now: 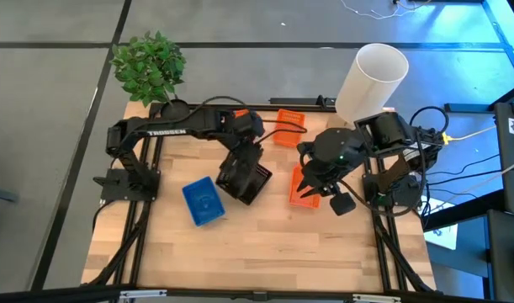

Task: Stack baskets by color
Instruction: Stack the bottom black bin on top of the top black bin

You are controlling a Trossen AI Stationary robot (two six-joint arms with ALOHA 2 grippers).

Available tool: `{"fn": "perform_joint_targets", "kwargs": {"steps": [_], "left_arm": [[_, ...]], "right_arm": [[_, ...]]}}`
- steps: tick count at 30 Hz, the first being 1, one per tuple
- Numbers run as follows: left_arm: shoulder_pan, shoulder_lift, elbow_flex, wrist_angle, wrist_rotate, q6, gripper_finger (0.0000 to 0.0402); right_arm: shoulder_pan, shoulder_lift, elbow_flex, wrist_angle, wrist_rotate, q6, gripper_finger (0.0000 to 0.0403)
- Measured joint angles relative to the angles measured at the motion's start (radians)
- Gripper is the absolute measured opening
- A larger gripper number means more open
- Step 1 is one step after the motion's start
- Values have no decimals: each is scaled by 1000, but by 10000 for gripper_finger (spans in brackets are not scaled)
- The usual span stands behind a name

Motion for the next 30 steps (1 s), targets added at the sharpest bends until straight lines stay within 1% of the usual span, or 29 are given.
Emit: {"fn": "perform_joint_targets", "kwargs": {"steps": [2,4,6,13,15,18,20,23,27,30], "left_arm": [[20,6,-3,-1,24,10,0],[33,24,2,38,40,12,0],[49,40,-2,30,48,10,0],[53,99,-1,60,64,19,0],[53,105,-4,44,65,20,0],[53,113,-1,66,71,25,0],[52,114,-2,39,69,28,0],[46,113,-2,62,49,27,1],[38,113,-2,57,-12,23,12],[35,113,-2,49,-10,25,22]], "right_arm": [[0,-2,0,1,15,0,76],[0,-2,0,1,34,0,76],[0,-2,0,1,38,-1,76],[0,-2,0,10,39,0,76],[0,-2,0,10,39,1,76],[0,-2,0,10,39,0,76],[0,-2,0,10,39,2,76],[0,-2,0,10,39,0,76],[0,-2,0,10,39,3,76],[0,-2,0,10,40,3,76]]}}
